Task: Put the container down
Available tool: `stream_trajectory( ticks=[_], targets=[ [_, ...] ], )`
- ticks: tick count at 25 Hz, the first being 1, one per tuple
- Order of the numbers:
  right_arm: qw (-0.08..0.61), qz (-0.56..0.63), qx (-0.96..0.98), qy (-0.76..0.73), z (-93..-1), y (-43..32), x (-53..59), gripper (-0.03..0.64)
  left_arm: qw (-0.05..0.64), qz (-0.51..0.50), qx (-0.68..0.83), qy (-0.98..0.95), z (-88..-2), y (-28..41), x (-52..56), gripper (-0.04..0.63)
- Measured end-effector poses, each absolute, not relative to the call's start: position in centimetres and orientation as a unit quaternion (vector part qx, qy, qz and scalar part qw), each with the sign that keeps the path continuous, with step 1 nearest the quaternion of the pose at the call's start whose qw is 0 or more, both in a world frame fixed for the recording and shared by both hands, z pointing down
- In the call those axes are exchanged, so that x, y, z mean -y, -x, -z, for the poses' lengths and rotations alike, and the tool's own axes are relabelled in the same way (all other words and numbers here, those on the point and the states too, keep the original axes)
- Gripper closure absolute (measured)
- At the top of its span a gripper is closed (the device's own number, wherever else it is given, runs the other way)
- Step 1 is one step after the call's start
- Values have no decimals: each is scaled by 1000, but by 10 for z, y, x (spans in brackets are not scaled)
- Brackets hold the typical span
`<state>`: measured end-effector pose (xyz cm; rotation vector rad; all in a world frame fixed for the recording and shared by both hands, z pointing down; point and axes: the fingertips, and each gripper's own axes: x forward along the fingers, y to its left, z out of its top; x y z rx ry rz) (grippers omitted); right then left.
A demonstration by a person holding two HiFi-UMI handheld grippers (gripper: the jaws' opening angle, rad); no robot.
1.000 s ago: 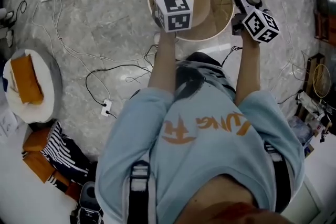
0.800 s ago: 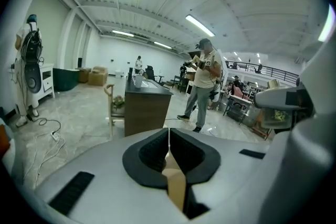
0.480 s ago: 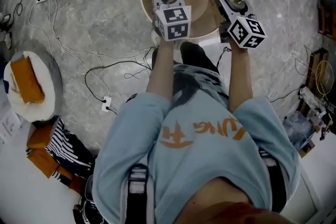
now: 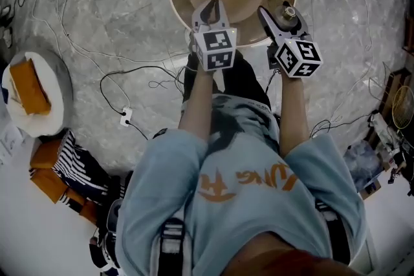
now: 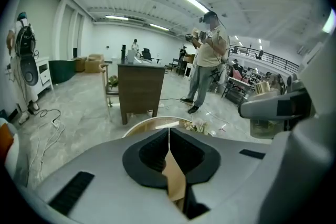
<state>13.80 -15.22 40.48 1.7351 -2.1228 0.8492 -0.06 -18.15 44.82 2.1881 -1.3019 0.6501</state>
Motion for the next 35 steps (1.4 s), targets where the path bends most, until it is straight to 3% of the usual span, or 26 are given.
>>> stream_trajectory(
  ticks=[5,16,35],
  targets=[
    [145,-318,738,-577,-484,-134,144,258,232,-273,454,-816,-499,-9,171,561],
    [189,-337,755,-530,-601,-110,126,258,263,-295,453,-799,-603,-3,167,561],
    [199,-294,766,-536,-689,-114,233,258,247,-278,465,-804,-689,-9,263,565]
  ],
)
